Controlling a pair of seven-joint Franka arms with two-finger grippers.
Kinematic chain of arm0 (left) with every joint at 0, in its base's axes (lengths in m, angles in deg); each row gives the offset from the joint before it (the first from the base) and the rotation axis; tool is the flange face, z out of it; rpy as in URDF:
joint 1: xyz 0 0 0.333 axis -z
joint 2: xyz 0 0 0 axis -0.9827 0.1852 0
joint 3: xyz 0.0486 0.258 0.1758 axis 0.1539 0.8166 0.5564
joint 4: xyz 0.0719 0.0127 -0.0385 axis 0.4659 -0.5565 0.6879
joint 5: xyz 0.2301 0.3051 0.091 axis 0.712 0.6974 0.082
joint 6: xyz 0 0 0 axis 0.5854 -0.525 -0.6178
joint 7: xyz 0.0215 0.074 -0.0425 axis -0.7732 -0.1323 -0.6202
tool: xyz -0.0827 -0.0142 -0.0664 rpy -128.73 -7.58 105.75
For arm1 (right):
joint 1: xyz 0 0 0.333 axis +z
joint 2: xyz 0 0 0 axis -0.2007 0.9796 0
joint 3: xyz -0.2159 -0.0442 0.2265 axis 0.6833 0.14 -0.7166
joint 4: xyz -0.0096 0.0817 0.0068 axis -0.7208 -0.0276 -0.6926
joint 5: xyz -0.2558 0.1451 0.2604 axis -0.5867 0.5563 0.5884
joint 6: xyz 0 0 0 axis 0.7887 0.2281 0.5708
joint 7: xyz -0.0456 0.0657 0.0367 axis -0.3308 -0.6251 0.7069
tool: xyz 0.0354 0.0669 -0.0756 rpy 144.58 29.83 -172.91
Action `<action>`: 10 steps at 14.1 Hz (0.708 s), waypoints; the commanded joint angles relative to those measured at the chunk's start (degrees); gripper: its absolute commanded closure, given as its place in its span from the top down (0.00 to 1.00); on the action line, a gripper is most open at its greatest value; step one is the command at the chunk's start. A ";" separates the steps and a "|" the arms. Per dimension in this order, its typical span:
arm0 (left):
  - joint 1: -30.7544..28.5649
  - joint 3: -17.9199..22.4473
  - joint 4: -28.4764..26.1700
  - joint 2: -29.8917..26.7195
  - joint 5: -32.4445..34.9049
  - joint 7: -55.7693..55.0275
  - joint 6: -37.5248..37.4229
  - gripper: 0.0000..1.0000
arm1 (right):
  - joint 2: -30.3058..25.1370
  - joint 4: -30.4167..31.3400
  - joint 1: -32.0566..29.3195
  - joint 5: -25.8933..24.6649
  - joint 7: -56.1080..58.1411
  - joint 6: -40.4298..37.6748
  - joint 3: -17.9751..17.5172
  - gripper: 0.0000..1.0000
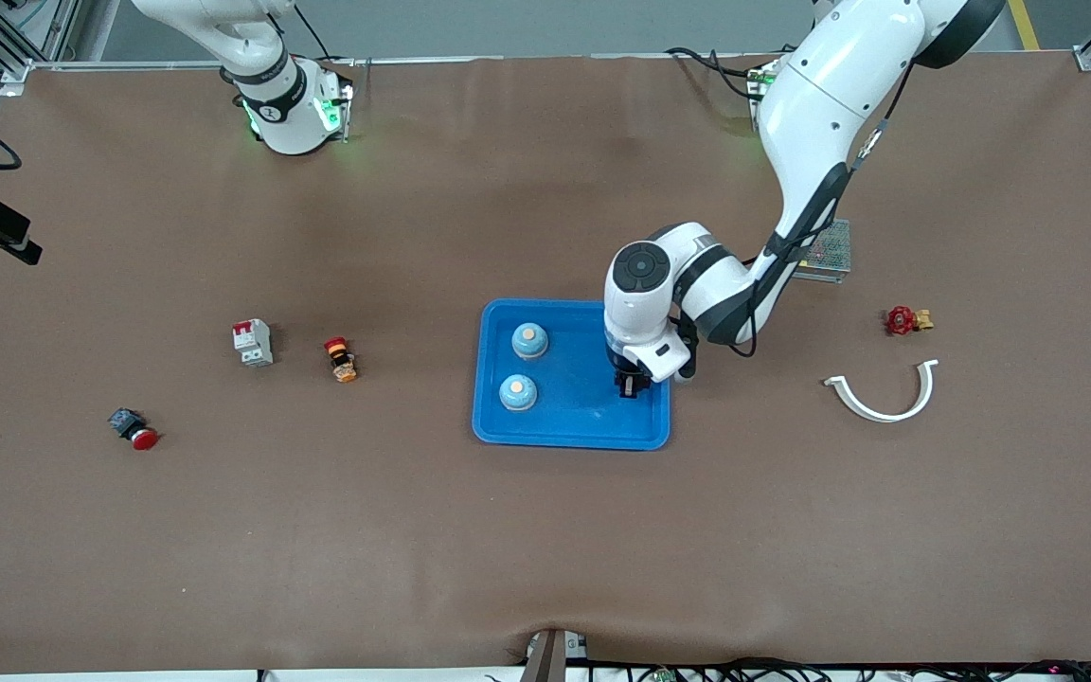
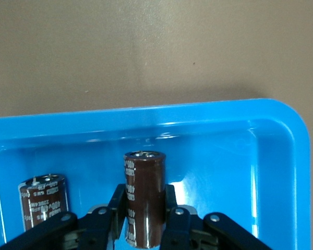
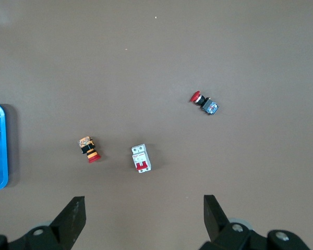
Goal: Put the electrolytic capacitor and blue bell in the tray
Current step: 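Lower the capacitor into the tray and open the left gripper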
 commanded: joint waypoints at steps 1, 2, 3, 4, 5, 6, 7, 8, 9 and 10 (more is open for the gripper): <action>1.80 1.28 3.02 2.00 1.45 -1.92 -0.73 0.00 | 0.52 -1.13 -0.94 -0.04 0.31 -0.55 -0.72 1.00; 1.98 1.63 3.37 2.35 1.45 -2.18 -0.73 0.00 | 0.52 -1.13 -0.94 -0.04 0.31 -0.55 -0.72 1.00; 2.41 1.72 3.46 2.36 1.45 -2.18 -0.73 0.00 | 0.52 -1.13 -0.94 -0.04 0.31 -0.55 -0.72 1.00; 2.42 1.72 3.46 2.36 1.45 -2.27 -0.73 0.00 | 0.52 -1.13 -1.03 -0.04 0.31 -0.64 -0.72 1.00; 2.42 1.72 3.55 2.36 1.36 -2.27 -0.73 0.00 | 0.52 -1.13 -1.03 -0.04 0.31 -0.64 -0.72 1.00; 2.68 1.72 3.55 2.36 1.36 -2.27 -0.73 0.00 | 0.52 -1.13 -1.03 -0.04 0.39 -0.73 -0.72 1.00; 2.77 1.72 3.55 2.36 1.36 -2.27 -0.73 0.00 | 0.52 -1.13 -1.03 -0.04 0.39 -0.64 -0.72 1.00; 2.77 1.72 3.55 2.36 1.36 -2.27 -0.73 0.00 | 0.52 -1.13 -1.03 -0.12 0.39 -0.64 -0.72 1.00; 2.77 1.72 3.55 2.36 1.36 -2.27 -0.73 0.00 | 0.52 -1.13 -1.03 -0.04 0.39 -0.55 -0.72 1.00; 2.77 1.72 3.55 2.53 1.36 -2.36 -0.73 0.00 | 0.52 -1.13 -1.03 -0.12 0.39 -0.55 -0.72 1.00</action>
